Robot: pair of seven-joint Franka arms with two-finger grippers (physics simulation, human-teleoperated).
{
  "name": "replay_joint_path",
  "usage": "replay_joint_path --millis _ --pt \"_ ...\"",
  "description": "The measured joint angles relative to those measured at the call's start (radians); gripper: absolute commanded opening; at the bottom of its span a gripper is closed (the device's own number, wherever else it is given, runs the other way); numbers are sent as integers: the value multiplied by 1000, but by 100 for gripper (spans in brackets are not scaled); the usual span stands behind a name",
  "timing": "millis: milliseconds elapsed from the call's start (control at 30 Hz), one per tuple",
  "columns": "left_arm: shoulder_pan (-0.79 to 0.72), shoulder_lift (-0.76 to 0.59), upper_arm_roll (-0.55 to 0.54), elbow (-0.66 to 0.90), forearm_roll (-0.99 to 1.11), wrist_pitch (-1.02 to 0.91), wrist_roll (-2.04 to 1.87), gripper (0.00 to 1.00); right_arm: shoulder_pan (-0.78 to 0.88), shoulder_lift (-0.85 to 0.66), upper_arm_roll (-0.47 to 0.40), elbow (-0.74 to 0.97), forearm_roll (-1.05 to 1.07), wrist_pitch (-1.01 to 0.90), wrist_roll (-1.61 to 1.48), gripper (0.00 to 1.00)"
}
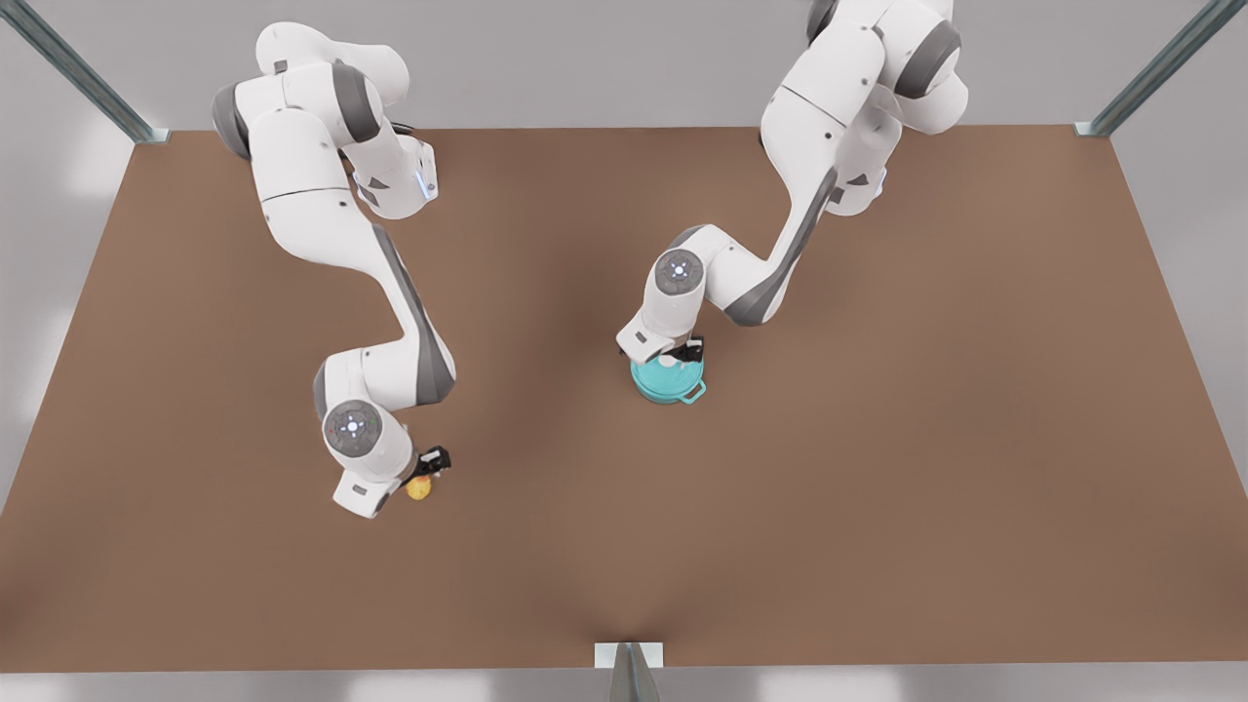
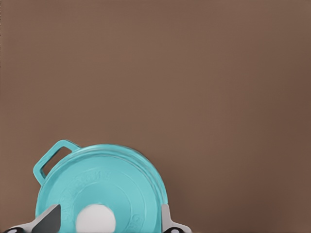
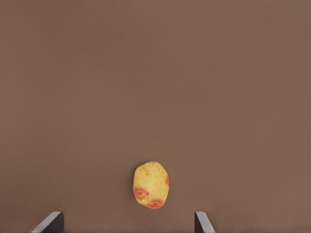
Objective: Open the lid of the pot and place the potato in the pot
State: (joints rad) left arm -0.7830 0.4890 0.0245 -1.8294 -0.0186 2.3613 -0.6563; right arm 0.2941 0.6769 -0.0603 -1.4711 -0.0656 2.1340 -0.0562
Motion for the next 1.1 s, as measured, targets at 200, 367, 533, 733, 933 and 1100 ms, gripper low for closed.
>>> replay_joint_path --millis 200,367,533,733,933,1100 --pt "-4 1 -1 -44 42 26 -64 100 -22 23 -2 -46 38 60 -8 100" --pt "-4 10 -1 -52 50 35 -105 100 -27 55 -1 -79 96 94 -22 100" --pt "-7 12 -2 -80 52 42 -136 100 -38 86 -1 -81 119 121 -40 100" --pt "-7 6 -1 -82 69 37 -179 45 -57 107 -1 -81 126 147 -65 100" --pt "-1 -3 1 -69 69 18 -203 34 -58 134 -1 -76 127 199 -83 100" --pt "295 7 19 74 67 -69 -102 34 -58 144 -1 -73 129 224 -95 96"
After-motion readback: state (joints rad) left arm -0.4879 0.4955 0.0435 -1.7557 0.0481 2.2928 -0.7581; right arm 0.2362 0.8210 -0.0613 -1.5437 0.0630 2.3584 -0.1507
